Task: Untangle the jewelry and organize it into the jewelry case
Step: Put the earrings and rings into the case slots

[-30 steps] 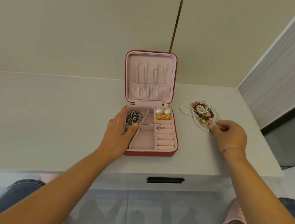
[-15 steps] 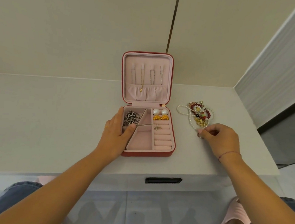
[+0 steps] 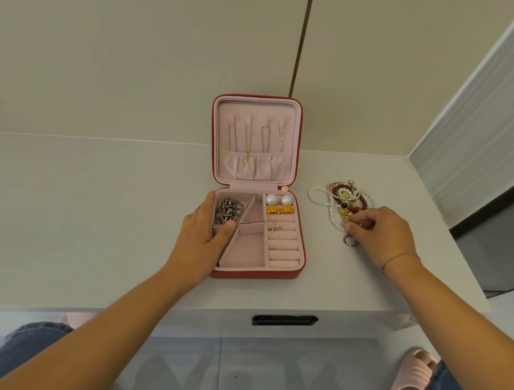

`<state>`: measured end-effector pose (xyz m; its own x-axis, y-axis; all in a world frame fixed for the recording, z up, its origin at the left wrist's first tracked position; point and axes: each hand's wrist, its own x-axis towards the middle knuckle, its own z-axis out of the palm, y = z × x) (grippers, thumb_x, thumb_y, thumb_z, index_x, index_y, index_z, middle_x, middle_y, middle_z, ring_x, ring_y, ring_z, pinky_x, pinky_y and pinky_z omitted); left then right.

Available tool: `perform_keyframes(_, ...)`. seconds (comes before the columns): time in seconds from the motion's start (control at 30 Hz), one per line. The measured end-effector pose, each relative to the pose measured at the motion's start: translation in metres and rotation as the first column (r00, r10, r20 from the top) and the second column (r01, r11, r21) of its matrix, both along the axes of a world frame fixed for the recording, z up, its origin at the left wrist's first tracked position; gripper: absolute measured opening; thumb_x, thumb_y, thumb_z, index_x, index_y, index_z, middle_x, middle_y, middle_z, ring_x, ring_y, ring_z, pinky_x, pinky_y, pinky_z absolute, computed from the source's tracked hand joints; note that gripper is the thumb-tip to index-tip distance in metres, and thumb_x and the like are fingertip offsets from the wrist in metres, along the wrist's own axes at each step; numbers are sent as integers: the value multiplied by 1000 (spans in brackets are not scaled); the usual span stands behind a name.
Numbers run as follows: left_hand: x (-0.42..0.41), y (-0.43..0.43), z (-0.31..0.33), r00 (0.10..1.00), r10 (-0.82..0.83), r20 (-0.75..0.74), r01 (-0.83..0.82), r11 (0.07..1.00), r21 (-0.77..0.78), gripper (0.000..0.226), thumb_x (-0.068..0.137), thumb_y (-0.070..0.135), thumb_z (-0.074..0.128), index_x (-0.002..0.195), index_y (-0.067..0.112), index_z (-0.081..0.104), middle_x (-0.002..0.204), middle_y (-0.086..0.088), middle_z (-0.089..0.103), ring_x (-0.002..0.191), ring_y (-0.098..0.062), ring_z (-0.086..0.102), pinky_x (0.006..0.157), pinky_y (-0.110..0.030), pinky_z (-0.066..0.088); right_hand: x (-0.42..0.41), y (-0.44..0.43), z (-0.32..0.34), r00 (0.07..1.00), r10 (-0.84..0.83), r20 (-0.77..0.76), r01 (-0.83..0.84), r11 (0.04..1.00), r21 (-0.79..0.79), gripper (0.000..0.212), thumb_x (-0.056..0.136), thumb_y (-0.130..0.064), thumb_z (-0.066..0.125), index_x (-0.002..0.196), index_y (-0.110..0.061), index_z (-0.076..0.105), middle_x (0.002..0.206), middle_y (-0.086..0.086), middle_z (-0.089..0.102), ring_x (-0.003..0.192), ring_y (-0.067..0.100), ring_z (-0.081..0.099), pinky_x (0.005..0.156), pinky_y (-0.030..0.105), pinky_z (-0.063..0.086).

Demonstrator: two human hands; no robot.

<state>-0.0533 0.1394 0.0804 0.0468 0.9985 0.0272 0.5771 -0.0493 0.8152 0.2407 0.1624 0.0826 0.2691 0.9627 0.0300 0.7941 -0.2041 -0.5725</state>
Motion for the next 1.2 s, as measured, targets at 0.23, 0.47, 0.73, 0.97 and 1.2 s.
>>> perform_keyframes(0.23,0,0,0,1000,-15,15,15,1000,11,47,100,30,44,141,39,23,121,23,33,114,-4,25,94,-24,22,2,3,2,994,-25,-110,21,999,-43,10,79,-22,75,79,-14,69,72,-5,57,67,8,51,58,18,35)
perform_keyframes(0.47,0,-1,2,999,-39,19,38,999,30,43,100,30,43,126,50,16,119,23,33,113,-3,25,93,-23,23,-4,2,4,996,25,-91,-26,1000,-15,9,80,-16,72,73,-17,66,76,-1,65,68,7,54,59,17,38)
perform_keyframes(0.73,-3,3,-6,999,-35,10,34,999,26,41,99,33,44,127,52,20,120,22,38,113,-7,30,93,-27,26,-15,0,27,928,124,-351,-92,990,106,5,82,-11,71,77,-13,69,75,5,60,63,10,47,56,7,39)
perform_keyframes(0.97,-4,5,-9,1000,-27,-13,28,999,39,43,98,35,45,139,37,31,125,19,43,116,-11,35,93,-28,27,-64,-19,34,835,338,-435,-360,932,33,8,81,-17,71,76,-23,71,70,8,55,64,4,44,61,13,37)
perform_keyframes(1.2,-5,6,-10,999,-37,-6,38,999,20,46,96,46,42,140,38,31,135,12,48,123,-17,41,100,-38,38,-77,-23,23,884,374,-281,-404,913,-54,11,82,-21,71,78,-31,68,81,-2,44,69,7,40,62,16,32)
